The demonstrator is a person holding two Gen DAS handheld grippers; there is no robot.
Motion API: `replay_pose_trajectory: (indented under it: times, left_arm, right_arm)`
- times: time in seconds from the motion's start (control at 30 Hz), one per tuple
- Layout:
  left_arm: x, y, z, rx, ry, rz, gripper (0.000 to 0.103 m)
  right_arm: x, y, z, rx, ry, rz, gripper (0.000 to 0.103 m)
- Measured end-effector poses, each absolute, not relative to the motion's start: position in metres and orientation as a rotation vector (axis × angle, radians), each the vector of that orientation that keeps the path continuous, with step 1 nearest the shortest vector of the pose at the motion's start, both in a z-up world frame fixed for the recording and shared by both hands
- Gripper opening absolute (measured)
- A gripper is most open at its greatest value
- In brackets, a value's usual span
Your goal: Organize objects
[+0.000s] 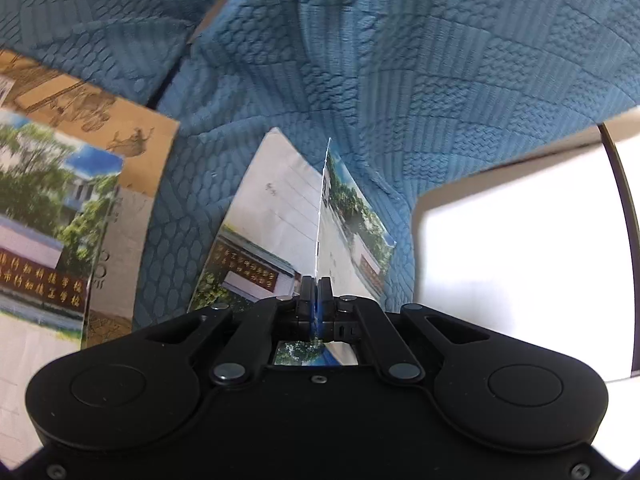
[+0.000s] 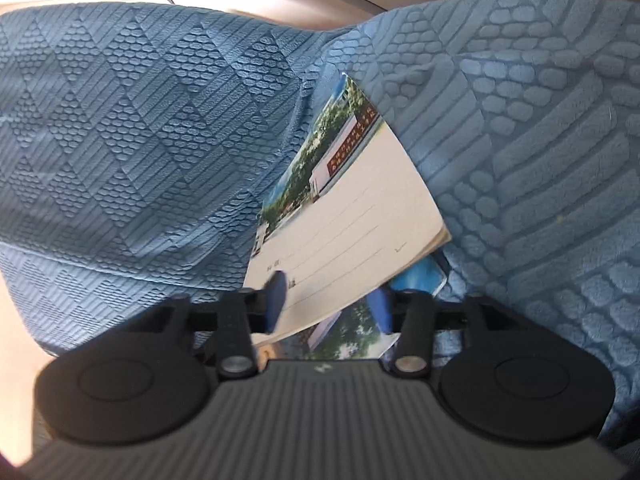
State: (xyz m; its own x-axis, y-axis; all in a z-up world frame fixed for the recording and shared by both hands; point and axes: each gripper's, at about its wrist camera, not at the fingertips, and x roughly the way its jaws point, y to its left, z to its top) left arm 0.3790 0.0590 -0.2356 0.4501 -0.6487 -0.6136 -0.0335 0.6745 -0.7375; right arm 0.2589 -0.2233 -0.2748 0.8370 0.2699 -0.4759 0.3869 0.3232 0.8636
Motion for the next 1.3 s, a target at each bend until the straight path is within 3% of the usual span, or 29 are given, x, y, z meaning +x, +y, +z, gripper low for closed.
replay_pose_trajectory:
  times: [0.07,0.27,0.33,0.47,0.53,0.77,1.3]
  left_arm:
    - [0.379,0.061,-0.241,-0.792,1.065,-0.409,0.000]
    - [0.379,0.073,-0.256,-0.872,1.112,-0.378,0.007]
    - [0.379,0.075,-0.258,-0.894,1.129,-0.387,0.018]
    - [0.375,0.076,-0.255,-0.909,1.134,-0.400,0.026]
    - [0.372,0.076,-0.254,-0.926,1.143,-0.410,0.038]
    - [0.365,0.076,-0.256,-0.955,1.168,-0.415,0.044]
    - [0.365,0.032,-0.288,-1.015,1.278,-0.430,0.042]
  right_arm:
    - [0.260,-0.220,-0.275,1.237,0.626,-0.060,0.008]
    - [0.257,-0.221,-0.267,1.225,0.555,-0.014,0.004]
    - [0.256,-0.221,-0.266,1.221,0.553,-0.006,0.004]
    - [0.256,-0.219,-0.263,1.194,0.560,-0.004,0.004]
    - [0.257,-0.217,-0.262,1.185,0.559,-0.003,0.004]
    - [0.257,-0.217,-0.260,1.169,0.568,-0.006,0.004]
    - [0.259,-0.216,-0.260,1.160,0.588,0.004,0.004]
